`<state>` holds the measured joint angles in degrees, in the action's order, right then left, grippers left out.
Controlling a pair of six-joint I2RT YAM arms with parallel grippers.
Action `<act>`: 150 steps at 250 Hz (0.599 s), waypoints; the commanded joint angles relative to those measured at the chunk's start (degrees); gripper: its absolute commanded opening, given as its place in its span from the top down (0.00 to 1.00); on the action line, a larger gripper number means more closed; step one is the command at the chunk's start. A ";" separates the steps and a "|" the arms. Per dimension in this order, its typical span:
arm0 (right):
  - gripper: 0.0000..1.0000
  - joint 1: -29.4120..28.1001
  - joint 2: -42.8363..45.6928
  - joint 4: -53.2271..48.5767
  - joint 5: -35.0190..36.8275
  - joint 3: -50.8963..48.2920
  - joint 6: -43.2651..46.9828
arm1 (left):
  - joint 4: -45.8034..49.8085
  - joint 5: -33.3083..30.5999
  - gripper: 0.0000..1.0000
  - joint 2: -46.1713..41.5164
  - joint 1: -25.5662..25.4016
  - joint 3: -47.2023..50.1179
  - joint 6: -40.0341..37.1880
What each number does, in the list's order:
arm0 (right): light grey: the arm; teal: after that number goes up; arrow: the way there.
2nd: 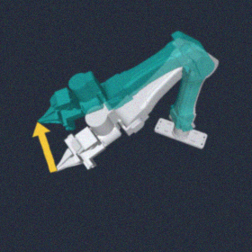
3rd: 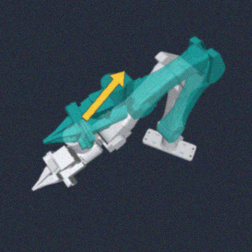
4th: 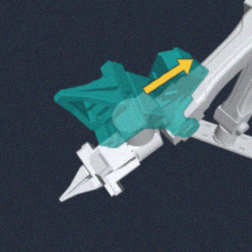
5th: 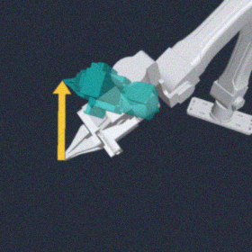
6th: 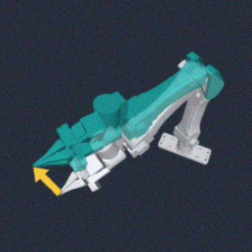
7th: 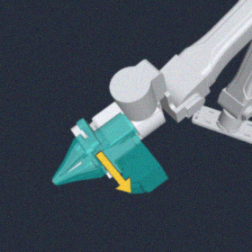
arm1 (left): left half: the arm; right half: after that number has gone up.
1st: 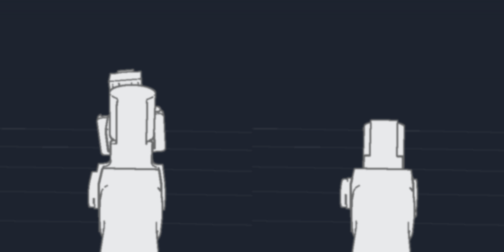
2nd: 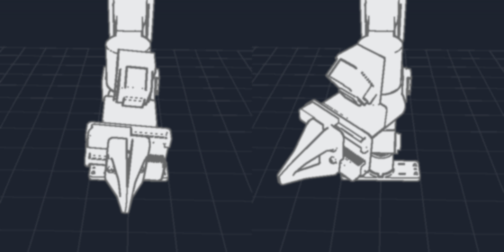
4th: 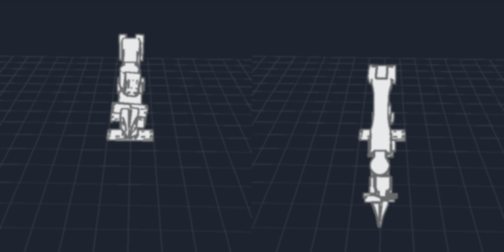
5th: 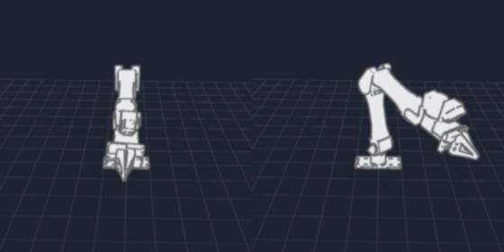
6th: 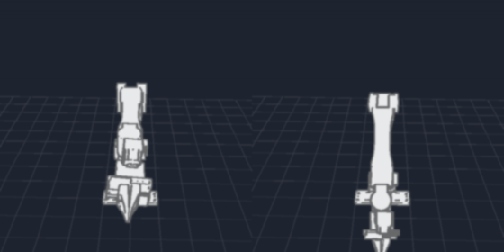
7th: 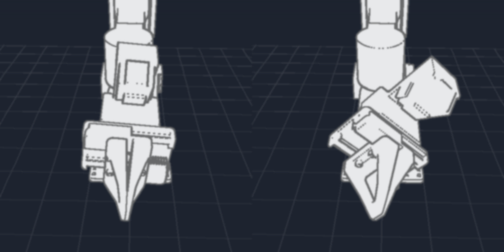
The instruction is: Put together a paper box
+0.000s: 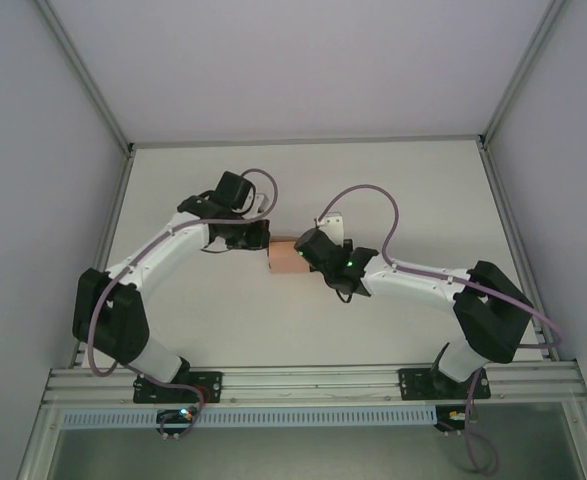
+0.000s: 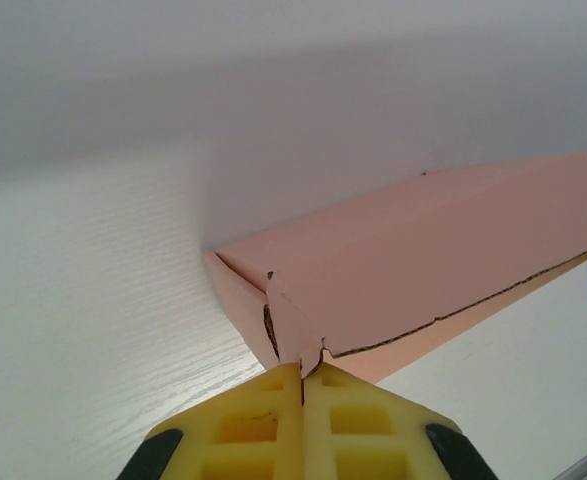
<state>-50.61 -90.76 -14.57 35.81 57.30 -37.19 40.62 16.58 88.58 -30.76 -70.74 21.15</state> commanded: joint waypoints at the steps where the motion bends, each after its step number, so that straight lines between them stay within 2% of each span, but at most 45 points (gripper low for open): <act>1: 1.00 -0.95 -2.75 -8.20 -0.67 -0.97 -2.11 | 3.33 1.44 1.00 1.40 -0.08 -1.73 3.62; 58: 1.00 -1.22 -2.79 -6.29 -1.27 -1.41 -1.81 | 5.41 -5.72 1.00 2.76 -4.28 -1.90 0.01; 88: 1.00 -1.51 -2.16 -4.33 -1.08 -2.48 -1.35 | 7.27 -12.00 1.00 4.61 -6.40 -0.68 -1.03; 133: 1.00 -1.62 -0.36 2.43 -3.69 -6.84 0.72 | 4.23 -11.88 1.00 4.21 -6.41 4.21 0.29; 150: 0.96 -1.65 0.95 5.59 -5.36 -8.78 2.04 | 3.53 -12.17 1.00 3.84 -6.29 5.04 0.39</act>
<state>-51.42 -89.80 -8.97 37.17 53.52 -37.10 42.59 6.31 90.83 -36.77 -69.63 21.39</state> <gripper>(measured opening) 0.041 0.049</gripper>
